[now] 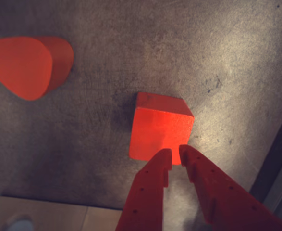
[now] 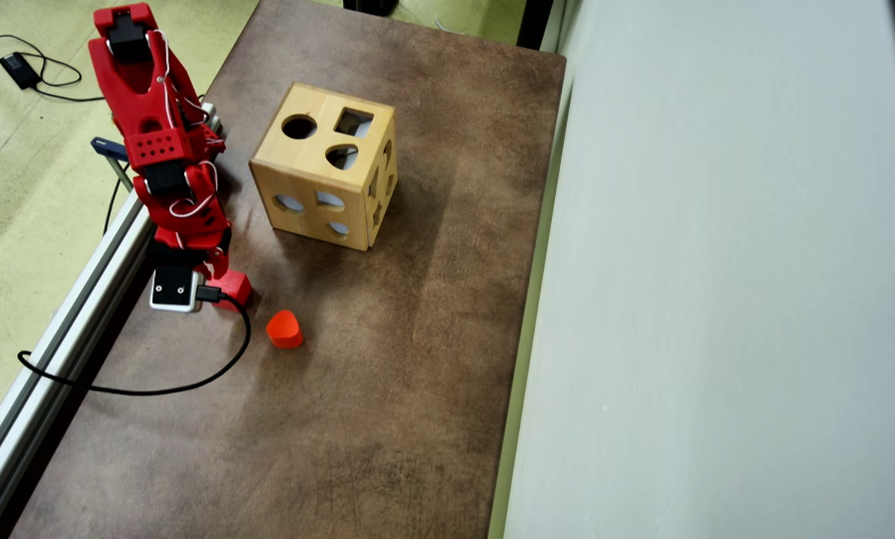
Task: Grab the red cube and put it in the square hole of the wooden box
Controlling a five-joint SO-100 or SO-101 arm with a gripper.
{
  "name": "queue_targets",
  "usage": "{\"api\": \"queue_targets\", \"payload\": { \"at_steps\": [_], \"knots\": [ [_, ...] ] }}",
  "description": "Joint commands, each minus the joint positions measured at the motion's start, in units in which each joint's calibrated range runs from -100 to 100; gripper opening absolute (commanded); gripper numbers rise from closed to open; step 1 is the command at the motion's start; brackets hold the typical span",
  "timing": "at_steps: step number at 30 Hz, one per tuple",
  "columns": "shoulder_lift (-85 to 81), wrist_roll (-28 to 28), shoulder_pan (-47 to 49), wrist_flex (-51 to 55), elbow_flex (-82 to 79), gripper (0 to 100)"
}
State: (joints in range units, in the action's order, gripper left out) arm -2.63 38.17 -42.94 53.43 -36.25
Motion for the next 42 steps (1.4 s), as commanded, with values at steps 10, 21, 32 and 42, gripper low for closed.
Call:
{"api": "queue_targets", "payload": {
  "at_steps": [10, 21, 32, 42],
  "knots": [
    [-0.64, -7.13, 0.74, -0.96, 1.19, 4],
    [-0.47, -11.04, 3.34, 0.09, 1.10, 4],
    [-0.47, -11.23, 2.52, 4.83, 1.19, 22],
    [-0.39, -11.28, 2.15, 11.43, 1.19, 33]
  ]
}}
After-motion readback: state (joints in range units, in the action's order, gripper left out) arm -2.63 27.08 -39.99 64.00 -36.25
